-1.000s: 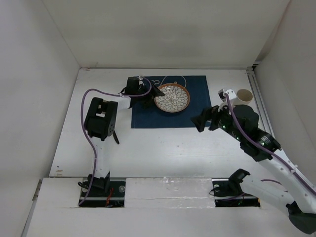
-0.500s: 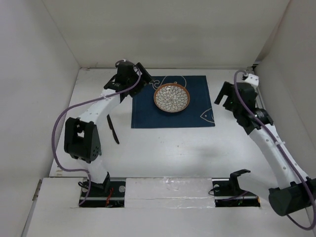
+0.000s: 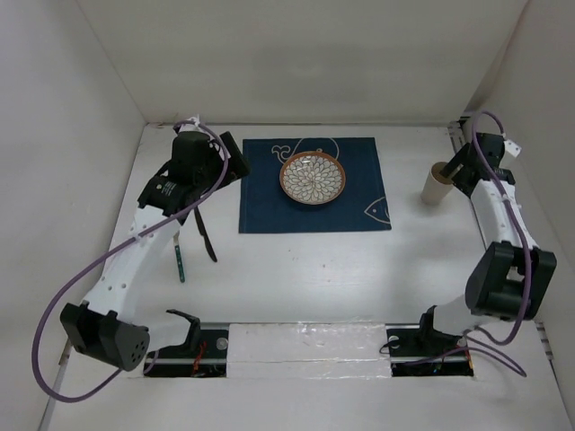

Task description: Set the dinner table for one person

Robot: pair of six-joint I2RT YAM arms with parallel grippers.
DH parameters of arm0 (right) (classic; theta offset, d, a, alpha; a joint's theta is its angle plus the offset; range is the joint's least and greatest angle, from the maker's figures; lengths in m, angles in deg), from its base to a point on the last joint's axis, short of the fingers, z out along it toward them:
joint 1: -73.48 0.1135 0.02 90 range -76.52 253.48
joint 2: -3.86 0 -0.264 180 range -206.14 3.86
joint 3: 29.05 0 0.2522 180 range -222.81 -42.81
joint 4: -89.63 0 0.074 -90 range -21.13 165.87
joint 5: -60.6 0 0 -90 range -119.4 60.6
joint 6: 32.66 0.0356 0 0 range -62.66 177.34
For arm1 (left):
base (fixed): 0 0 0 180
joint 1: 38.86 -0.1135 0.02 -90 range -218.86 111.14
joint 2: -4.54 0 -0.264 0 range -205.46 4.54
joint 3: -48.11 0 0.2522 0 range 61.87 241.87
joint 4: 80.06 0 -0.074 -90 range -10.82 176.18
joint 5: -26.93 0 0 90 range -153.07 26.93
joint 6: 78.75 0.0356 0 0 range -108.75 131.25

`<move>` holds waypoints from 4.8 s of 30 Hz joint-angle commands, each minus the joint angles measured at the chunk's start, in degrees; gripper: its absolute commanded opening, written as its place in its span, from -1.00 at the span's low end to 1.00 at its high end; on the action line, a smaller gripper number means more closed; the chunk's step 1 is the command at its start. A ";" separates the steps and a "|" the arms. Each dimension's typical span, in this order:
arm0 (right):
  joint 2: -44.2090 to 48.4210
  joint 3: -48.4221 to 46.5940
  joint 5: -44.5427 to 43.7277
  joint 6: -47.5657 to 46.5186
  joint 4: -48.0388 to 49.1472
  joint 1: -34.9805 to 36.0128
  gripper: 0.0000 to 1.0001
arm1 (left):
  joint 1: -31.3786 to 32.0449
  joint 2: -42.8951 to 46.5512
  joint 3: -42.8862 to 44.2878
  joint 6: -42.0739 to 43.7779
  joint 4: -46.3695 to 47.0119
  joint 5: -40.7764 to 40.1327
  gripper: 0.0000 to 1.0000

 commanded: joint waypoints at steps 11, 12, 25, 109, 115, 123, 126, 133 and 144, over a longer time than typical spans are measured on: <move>-13.49 -2.56 6.58 1.65 9.16 -0.17 0.01 | -1.12 5.36 -10.08 11.34 0.69 0.27 1.00; -12.96 -2.56 5.89 2.26 9.86 0.70 -0.57 | -1.12 5.35 -10.08 11.34 0.69 1.24 1.00; -38.39 -46.34 1.57 -3.00 -7.78 15.38 -0.91 | -1.12 7.81 -12.27 11.87 1.75 0.81 1.00; 12.36 7.20 20.12 -5.82 25.43 41.93 1.00 | -6.83 -20.92 -27.65 -14.76 8.77 -14.14 0.69; 12.88 7.20 18.45 -5.82 25.43 43.77 1.00 | -6.83 -20.93 -28.27 -14.76 9.31 -13.61 0.44; 16.04 7.72 16.51 -5.82 25.43 44.92 1.00 | -6.83 -21.46 -28.27 -14.24 9.92 -12.47 -0.38; 17.63 7.73 15.81 -5.82 24.81 44.92 1.00 | -6.83 -20.93 -28.27 -13.62 10.45 -11.85 -0.96; 19.57 7.73 15.19 -5.82 24.29 44.92 1.00 | -6.83 -21.98 -27.74 -11.87 10.98 -11.15 -1.00; 19.04 7.73 15.19 -5.82 24.29 43.87 1.00 | -4.10 -13.21 -18.60 -14.32 0.26 -20.11 -1.00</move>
